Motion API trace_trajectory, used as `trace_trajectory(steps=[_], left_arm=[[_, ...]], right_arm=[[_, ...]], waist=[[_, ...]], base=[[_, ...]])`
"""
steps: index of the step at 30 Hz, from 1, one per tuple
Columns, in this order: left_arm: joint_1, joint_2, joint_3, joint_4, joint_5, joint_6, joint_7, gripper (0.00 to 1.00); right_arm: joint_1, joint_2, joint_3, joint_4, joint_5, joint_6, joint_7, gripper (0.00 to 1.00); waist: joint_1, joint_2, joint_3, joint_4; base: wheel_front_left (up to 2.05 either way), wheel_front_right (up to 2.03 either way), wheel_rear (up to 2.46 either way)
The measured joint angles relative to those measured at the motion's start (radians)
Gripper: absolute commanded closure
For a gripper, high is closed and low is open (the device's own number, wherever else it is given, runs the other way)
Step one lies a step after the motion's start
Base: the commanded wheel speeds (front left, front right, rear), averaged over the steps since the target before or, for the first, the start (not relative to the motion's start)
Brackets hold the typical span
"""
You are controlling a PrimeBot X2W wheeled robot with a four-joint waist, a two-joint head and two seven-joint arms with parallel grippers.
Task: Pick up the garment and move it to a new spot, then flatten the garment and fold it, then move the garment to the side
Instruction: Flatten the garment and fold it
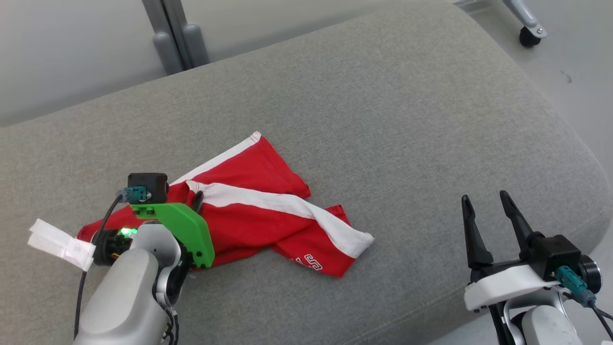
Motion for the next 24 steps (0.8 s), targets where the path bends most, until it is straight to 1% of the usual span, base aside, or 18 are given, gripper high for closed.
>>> trace_trajectory(steps=[3, 6, 9, 11, 14, 16, 18, 21, 22, 23, 24], left_arm=[[0.033, 0.000, 0.000, -0.057, 0.002, -0.001, -0.052, 1.00], [0.102, 0.008, -0.003, -0.143, 0.003, -0.015, -0.105, 1.00], [0.195, 0.017, -0.010, -0.244, 0.009, -0.016, -0.154, 1.00], [0.273, 0.028, -0.017, -0.307, 0.017, -0.003, -0.189, 1.00], [0.384, 0.018, -0.019, -0.372, -0.018, -0.011, -0.232, 1.00], [0.439, 0.010, -0.030, -0.390, -0.023, -0.021, -0.263, 1.00], [0.475, 0.004, -0.029, -0.391, -0.020, -0.026, -0.327, 1.00], [0.500, -0.021, -0.042, -0.360, -0.014, -0.055, -0.411, 1.00], [0.504, -0.031, -0.044, -0.345, -0.014, -0.062, -0.423, 1.00], [0.507, -0.041, -0.045, -0.326, -0.014, -0.072, -0.436, 0.86], [0.508, -0.047, -0.040, -0.310, -0.009, -0.076, -0.448, 0.56]], right_arm=[[0.015, 0.000, -0.009, 0.001, -0.001, 0.000, 0.000, 0.00], [0.033, 0.000, -0.018, 0.003, -0.002, 0.000, 0.000, 0.00], [0.043, 0.000, -0.017, 0.004, -0.006, 0.000, 0.000, 0.00], [0.044, 0.000, -0.010, 0.003, -0.008, 0.000, 0.000, 0.00], [0.044, 0.000, -0.010, 0.002, -0.012, 0.000, 0.000, 0.00], [0.044, 0.000, -0.011, 0.002, -0.018, 0.000, 0.000, 0.00], [0.044, 0.000, -0.013, 0.002, -0.024, 0.000, 0.000, 0.00], [0.044, 0.000, -0.018, 0.004, -0.028, 0.000, 0.000, 0.00], [0.044, 0.000, -0.017, 0.005, -0.029, 0.000, 0.000, 0.00], [0.044, 0.000, -0.015, 0.007, -0.031, 0.000, 0.000, 0.00], [0.044, 0.000, -0.012, 0.008, -0.034, 0.000, 0.000, 0.00]], waist=[[0.0000, 0.0000, -0.007, 0.020], [0.0000, 0.0000, -0.016, 0.047], [0.0000, 0.0000, -0.026, 0.082], [0.0000, 0.0000, -0.033, 0.106], [0.0000, 0.0000, -0.042, 0.138], [0.0000, 0.0000, -0.046, 0.159], [0.0000, 0.0000, -0.048, 0.181], [0.0000, 0.0000, -0.050, 0.208], [0.0000, 0.0000, -0.050, 0.215], [0.0000, 0.0000, -0.050, 0.223], [0.0000, 0.0000, -0.050, 0.230]], base=[[0.00, 0.00, 0.00], [0.00, 0.00, 0.00], [0.00, 0.00, 0.00], [0.00, 0.00, 0.00], [0.00, 0.00, 0.00], [0.00, 0.00, 0.00], [0.00, 0.00, 0.00], [0.00, 0.00, 0.00], [0.00, 0.00, 0.00], [0.00, 0.00, 0.00], [0.00, 0.00, 0.00]])
